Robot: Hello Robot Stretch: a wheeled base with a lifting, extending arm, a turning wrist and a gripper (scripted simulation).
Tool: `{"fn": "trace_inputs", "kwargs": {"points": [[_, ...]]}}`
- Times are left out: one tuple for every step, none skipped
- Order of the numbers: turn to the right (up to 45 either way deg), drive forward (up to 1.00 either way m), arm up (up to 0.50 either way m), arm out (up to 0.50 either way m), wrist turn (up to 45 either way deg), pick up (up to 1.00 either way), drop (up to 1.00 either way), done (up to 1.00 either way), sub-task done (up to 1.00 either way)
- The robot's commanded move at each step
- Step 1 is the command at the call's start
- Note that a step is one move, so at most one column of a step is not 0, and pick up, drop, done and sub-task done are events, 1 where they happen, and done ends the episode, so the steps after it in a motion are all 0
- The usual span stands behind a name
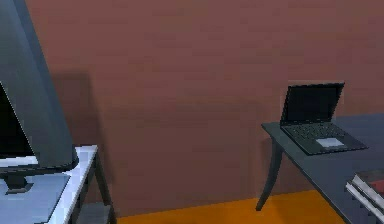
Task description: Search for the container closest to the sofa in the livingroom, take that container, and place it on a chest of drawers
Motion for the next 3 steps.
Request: {"fn": "trace_inputs", "kwargs": {"points": [[0.0,0.00,0.50,0.00,0.0,0.00,0.00,0.00,0.00],[0.0,0.00,0.38,0.00,0.0,0.00,0.00,0.00,0.00],[0.0,0.00,0.00,0.34,0.0,0.00,0.00,0.00,0.00]]}}
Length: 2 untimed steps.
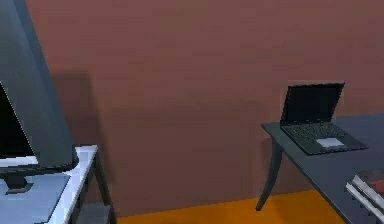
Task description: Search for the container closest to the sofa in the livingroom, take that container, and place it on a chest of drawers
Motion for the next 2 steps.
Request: {"fn": "trace_inputs", "kwargs": {"points": [[0.0,0.00,0.00,0.00,45.0,0.00,0.00,0.00,0.00],[0.0,0.00,0.00,0.00,45.0,0.00,0.00,0.00,0.00]]}}
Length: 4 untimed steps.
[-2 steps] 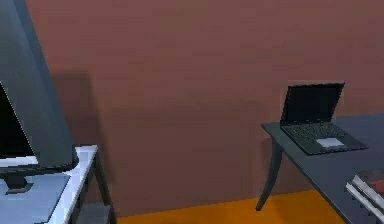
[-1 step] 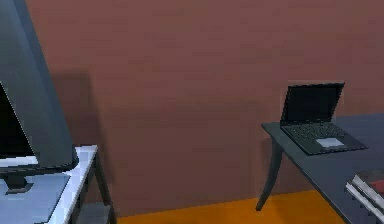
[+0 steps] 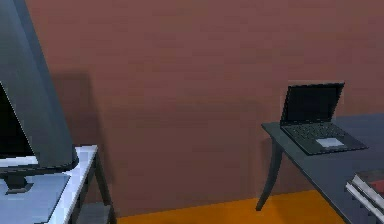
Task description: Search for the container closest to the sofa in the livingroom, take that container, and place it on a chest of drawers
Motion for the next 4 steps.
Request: {"fn": "trace_inputs", "kwargs": {"points": [[0.0,0.00,0.00,0.00,45.0,0.00,0.00,0.00,0.00],[0.0,0.00,0.00,0.00,45.0,0.00,0.00,0.00,0.00],[0.0,0.00,0.00,0.00,12.0,0.00,0.00,0.00,0.00],[0.0,0.00,-0.24,0.00,0.0,0.00,0.00,0.00,0.00]]}}
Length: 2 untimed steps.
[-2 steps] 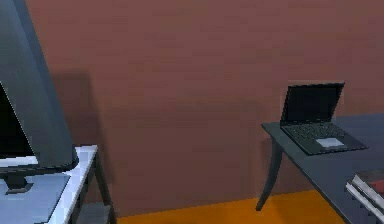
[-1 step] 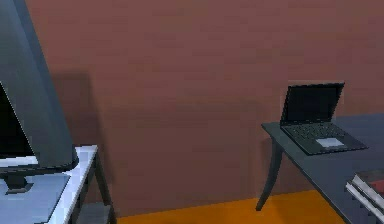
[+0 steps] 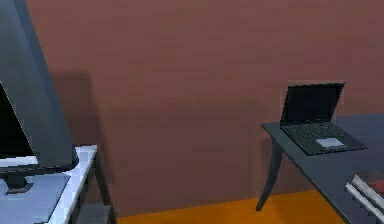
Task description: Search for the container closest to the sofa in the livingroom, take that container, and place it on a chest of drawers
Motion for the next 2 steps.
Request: {"fn": "trace_inputs", "kwargs": {"points": [[0.0,0.00,0.00,0.00,0.0,1.00,0.00,0.00,0.00],[0.0,0.00,0.10,0.00,0.0,0.00,0.00,0.00,0.00]]}}
